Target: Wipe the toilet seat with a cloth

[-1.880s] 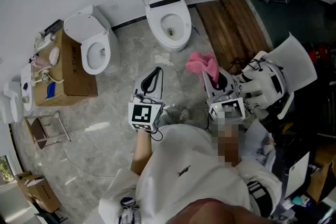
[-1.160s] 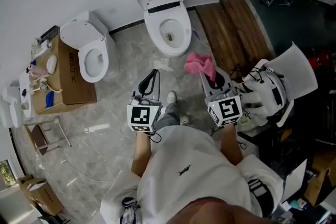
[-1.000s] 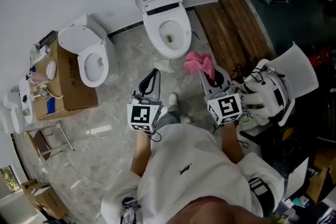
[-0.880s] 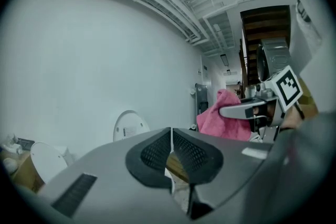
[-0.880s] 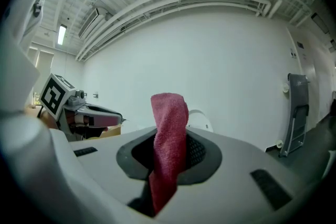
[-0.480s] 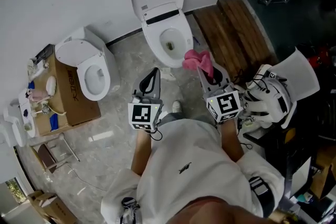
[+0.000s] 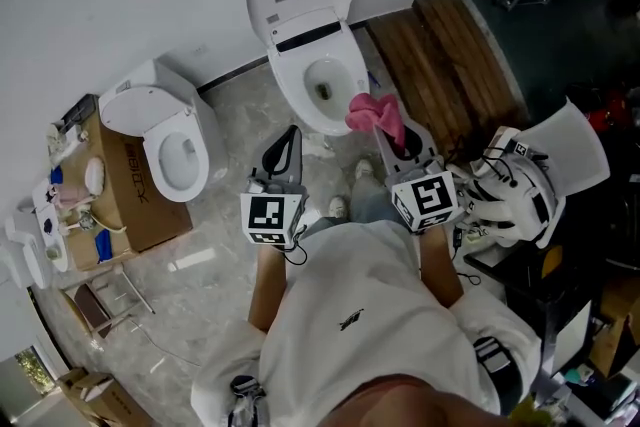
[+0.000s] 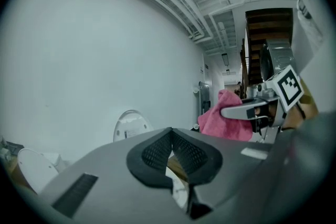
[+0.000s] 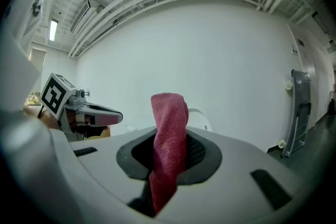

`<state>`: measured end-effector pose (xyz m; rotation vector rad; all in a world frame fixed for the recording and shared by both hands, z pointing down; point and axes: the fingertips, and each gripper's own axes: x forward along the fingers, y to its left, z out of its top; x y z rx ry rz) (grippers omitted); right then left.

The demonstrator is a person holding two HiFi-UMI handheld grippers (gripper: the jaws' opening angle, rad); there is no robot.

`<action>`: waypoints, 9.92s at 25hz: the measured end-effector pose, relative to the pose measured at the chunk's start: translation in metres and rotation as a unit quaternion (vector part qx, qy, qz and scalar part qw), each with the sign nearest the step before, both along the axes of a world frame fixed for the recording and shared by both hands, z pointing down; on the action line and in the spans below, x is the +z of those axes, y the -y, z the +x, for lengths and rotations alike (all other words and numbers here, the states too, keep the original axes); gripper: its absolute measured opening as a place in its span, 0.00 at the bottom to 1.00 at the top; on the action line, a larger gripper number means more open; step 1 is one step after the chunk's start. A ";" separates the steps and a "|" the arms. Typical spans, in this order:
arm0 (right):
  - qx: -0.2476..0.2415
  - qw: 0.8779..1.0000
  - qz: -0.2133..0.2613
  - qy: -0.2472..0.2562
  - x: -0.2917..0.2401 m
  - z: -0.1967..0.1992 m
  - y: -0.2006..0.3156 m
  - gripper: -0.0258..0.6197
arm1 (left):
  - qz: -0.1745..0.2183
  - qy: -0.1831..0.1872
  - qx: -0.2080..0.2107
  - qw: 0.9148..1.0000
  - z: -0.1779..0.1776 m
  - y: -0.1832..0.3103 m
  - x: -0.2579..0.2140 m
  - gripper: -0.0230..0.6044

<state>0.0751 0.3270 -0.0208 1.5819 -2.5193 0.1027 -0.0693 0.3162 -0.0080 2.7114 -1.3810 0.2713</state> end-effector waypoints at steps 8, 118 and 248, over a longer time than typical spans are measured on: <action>-0.007 1.000 -0.011 0.002 0.015 0.015 0.054 0.12 | -0.007 0.009 -0.004 1.000 0.016 0.051 0.013 0.05; -0.169 0.908 -0.297 -0.242 0.682 0.082 0.333 0.12 | -0.320 -0.001 0.024 0.947 0.160 0.306 0.589 0.05; -0.296 0.885 -0.301 -0.197 0.690 -0.192 0.345 0.12 | -0.381 -0.028 -0.162 0.910 -0.078 0.265 0.629 0.05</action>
